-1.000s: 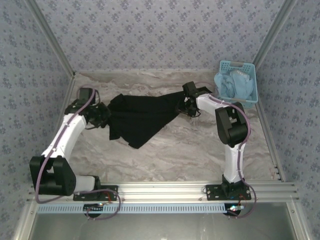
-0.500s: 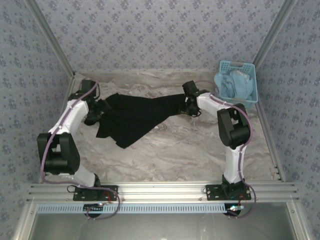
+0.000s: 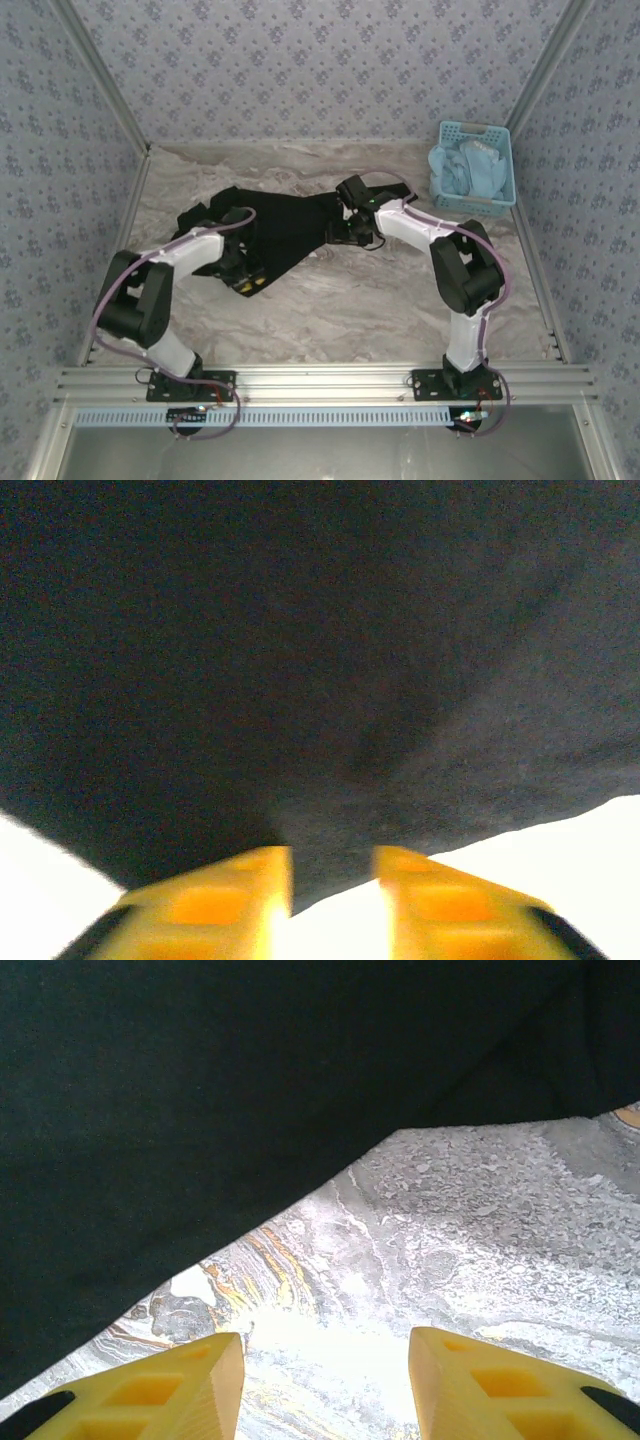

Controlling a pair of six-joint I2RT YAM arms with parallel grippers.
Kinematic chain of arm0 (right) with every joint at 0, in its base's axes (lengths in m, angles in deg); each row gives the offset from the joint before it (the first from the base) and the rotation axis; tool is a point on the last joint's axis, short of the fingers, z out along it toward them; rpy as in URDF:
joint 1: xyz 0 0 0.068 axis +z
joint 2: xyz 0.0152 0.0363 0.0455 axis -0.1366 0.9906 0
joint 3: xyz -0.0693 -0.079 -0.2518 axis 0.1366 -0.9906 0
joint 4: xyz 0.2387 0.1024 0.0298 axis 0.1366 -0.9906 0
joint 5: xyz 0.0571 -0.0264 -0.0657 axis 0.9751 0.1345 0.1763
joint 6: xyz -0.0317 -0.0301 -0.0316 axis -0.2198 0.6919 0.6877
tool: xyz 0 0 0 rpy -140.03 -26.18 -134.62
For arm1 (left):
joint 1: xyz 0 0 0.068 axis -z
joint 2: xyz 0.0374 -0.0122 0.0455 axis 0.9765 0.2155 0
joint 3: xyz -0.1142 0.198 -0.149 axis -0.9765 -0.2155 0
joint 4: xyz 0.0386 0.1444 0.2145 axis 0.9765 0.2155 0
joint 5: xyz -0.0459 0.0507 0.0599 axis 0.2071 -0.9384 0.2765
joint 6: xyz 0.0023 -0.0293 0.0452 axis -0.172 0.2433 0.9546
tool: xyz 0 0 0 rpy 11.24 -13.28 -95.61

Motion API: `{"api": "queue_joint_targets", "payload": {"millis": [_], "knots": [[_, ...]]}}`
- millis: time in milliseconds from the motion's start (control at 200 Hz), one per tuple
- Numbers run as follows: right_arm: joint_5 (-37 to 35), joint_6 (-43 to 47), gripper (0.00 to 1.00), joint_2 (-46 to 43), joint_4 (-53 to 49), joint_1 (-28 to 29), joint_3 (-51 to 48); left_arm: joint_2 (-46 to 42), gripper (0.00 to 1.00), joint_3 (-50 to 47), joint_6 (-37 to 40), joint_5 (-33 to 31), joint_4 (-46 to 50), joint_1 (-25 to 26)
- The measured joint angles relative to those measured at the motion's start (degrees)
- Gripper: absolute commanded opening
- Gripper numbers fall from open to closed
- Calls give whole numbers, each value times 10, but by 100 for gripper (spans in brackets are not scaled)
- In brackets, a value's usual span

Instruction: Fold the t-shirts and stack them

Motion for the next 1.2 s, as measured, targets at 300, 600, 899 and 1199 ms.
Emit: {"api": "queue_joint_targets", "payload": {"millis": [300, 600, 899, 1199], "knots": [[-17, -29, 35, -122, -6, -59, -65, 11, 0, 230, -49, 41, -9, 74], [-41, -32, 59, -212, -5, -65, -82, 38, 12, 415, -69, 36, 21, 141], [-31, 73, 86, -5, 78, 219, 29, -160, 48, 115, -71, -49, 72, -175], [-160, 131, 81, 250, 9, 319, 339, -243, 55, 66, -92, -133, 124, -249]]}}
